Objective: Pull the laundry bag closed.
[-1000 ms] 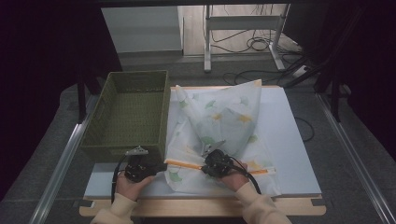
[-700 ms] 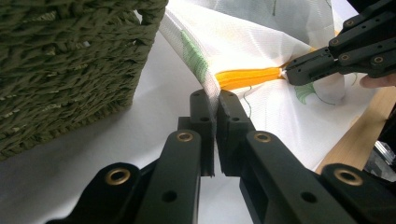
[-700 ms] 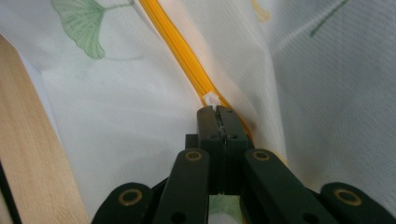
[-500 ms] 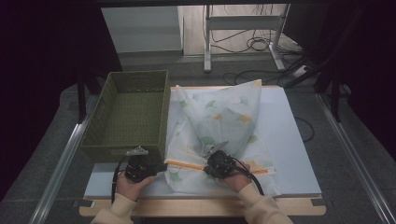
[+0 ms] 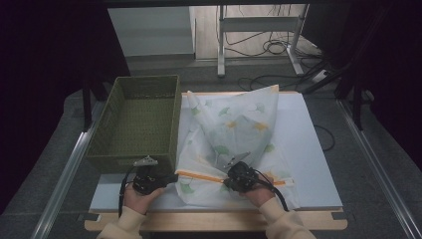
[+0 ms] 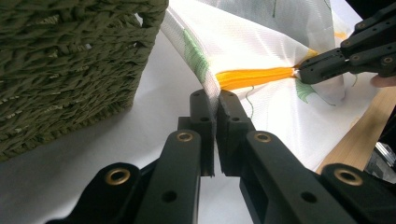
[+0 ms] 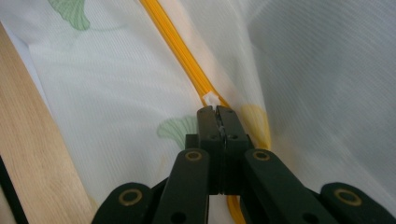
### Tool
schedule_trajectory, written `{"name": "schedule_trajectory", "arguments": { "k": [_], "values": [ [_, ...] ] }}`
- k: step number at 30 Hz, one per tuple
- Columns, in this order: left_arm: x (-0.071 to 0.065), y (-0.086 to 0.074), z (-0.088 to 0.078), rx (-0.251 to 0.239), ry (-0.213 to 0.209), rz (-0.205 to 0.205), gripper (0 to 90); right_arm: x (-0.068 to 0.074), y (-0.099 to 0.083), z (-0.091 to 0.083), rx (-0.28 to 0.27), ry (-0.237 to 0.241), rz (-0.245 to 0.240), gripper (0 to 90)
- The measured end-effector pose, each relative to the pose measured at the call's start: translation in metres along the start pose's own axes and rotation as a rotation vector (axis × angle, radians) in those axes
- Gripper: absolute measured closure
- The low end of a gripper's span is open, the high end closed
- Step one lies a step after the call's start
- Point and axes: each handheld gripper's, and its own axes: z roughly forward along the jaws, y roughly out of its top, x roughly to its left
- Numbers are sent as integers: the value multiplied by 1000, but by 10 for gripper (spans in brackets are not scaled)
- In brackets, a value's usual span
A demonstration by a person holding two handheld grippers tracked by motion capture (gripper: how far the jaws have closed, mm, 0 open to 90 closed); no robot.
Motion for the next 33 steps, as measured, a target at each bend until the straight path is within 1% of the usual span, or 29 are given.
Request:
{"name": "schedule_trajectory", "arguments": {
  "k": [18, 33],
  "values": [
    [0, 0, 0, -2, -1, -2, 872, -9, -15, -12, -3, 2, 32, 900],
    [1, 0, -1, -1, -5, -3, 871, -14, -24, -24, -13, -6, 44, 900]
  ]
}}
